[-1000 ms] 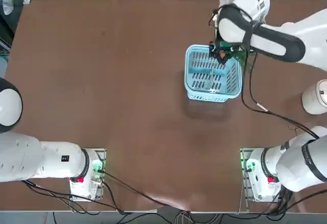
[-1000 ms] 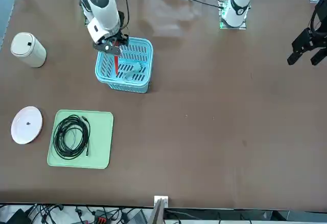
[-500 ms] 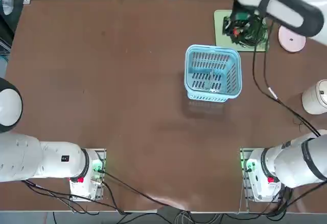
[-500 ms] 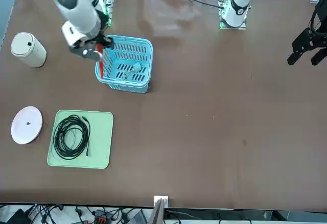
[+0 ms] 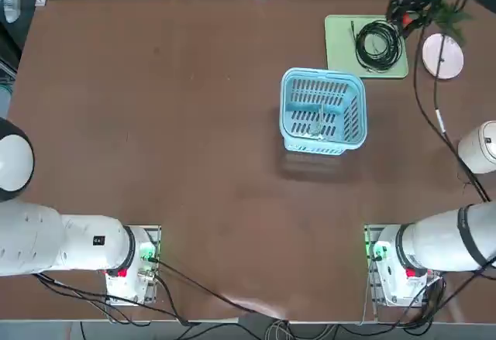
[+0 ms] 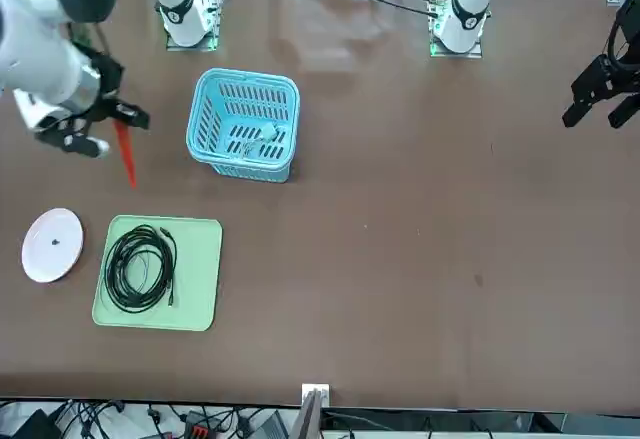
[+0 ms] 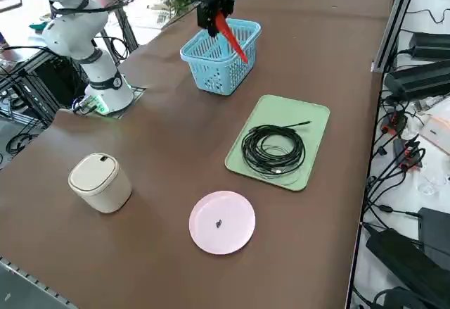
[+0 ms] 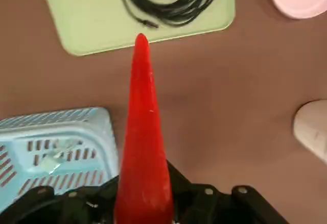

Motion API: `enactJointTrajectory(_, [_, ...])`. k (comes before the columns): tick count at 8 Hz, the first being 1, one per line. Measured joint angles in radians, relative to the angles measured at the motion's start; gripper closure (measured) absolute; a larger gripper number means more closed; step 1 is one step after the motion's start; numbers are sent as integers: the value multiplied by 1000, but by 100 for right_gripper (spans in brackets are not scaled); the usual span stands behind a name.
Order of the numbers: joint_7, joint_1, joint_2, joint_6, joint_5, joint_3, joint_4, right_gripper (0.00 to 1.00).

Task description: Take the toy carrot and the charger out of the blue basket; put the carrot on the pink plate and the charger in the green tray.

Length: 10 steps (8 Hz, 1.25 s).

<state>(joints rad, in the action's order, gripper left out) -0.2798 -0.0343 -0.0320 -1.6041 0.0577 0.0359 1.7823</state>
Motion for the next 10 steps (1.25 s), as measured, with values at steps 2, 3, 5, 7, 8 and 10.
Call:
enactJointTrajectory(2, [136, 96, -61, -79, 65, 0, -22, 84])
enactJointTrajectory(3, [205, 141, -97, -129, 78, 0, -26, 84])
enactJointTrajectory(5, [367, 252, -178, -262, 86, 0, -29, 84])
enactJointTrajectory(7, [524, 369, -278, -420, 87, -1, -31, 84])
enactJointTrajectory(8, [569, 409, -335, -485, 87, -1, -33, 84])
enactJointTrajectory(10, [602, 457, -446, -555, 87, 0, -59, 84])
